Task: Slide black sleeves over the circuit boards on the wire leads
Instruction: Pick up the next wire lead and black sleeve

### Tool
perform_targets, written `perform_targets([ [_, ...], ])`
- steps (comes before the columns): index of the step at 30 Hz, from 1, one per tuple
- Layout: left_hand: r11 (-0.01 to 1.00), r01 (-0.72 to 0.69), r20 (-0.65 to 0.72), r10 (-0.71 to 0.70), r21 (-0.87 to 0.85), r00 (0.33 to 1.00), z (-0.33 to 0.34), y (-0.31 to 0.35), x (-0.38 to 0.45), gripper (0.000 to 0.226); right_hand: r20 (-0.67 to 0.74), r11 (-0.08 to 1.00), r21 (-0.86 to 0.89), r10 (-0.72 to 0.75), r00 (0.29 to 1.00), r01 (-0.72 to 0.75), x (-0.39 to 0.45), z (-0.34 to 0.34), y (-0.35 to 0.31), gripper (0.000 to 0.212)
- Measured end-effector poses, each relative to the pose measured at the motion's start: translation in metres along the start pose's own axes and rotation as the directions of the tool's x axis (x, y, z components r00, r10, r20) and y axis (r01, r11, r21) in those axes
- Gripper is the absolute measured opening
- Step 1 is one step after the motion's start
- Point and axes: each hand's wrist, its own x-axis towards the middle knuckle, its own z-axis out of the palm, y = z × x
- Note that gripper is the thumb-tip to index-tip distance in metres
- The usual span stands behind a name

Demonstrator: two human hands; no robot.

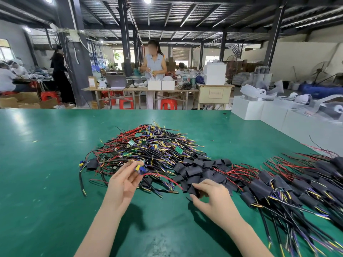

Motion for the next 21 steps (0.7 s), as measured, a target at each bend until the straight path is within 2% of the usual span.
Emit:
perform_targets([
  [1,0.995,0.030,0.067,-0.036,0.094,0.997,0.000,-0.001,0.000,0.006,-0.045,0.999,0.029,0.021,0.999,-0.019,0.000,-0.001,-0.001,0.024],
  [3,0.947,0.045,0.150,-0.097,0.317,0.984,0.001,-0.005,-0.002,0.021,-0.122,0.996,0.073,0.056,0.991,-0.047,0.002,-0.005,-0.003,0.020],
  [5,0.841,-0.059,0.204,-0.062,0.538,0.977,0.003,-0.008,-0.004,0.035,-0.185,0.994,0.085,0.080,0.980,-0.065,0.002,-0.011,-0.001,0.022],
  [7,0.638,-0.228,0.305,-0.012,0.736,0.952,0.003,-0.011,-0.008,0.032,-0.216,0.994,0.076,0.097,0.972,-0.083,0.002,-0.018,0.005,0.024],
  [9,0.367,-0.379,0.413,-0.016,0.850,0.910,0.000,-0.015,-0.012,0.030,-0.230,0.995,0.029,0.095,0.969,-0.091,0.001,-0.024,0.011,0.025],
  [11,0.144,-0.509,0.522,-0.071,0.849,0.850,0.000,-0.019,-0.016,0.029,-0.227,0.995,-0.010,0.098,0.969,-0.103,0.001,-0.028,0.015,0.026],
  [12,0.095,-0.559,0.567,-0.095,0.823,0.818,0.001,-0.020,-0.018,0.026,-0.223,0.994,-0.027,0.101,0.970,-0.109,0.001,-0.029,0.016,0.026],
  [14,0.072,-0.628,0.632,-0.085,0.775,0.770,0.004,-0.023,-0.020,0.025,-0.211,0.991,-0.054,0.110,0.971,-0.123,0.000,-0.031,0.018,0.024],
  [16,0.091,-0.658,0.662,-0.026,0.748,0.749,0.005,-0.022,-0.021,0.024,-0.212,0.989,-0.061,0.118,0.970,-0.134,0.000,-0.031,0.019,0.022],
  [21,0.213,-0.647,0.646,0.082,0.732,0.759,0.006,-0.018,-0.020,0.021,-0.251,0.988,-0.066,0.122,0.960,-0.143,0.001,-0.031,0.023,0.027],
])
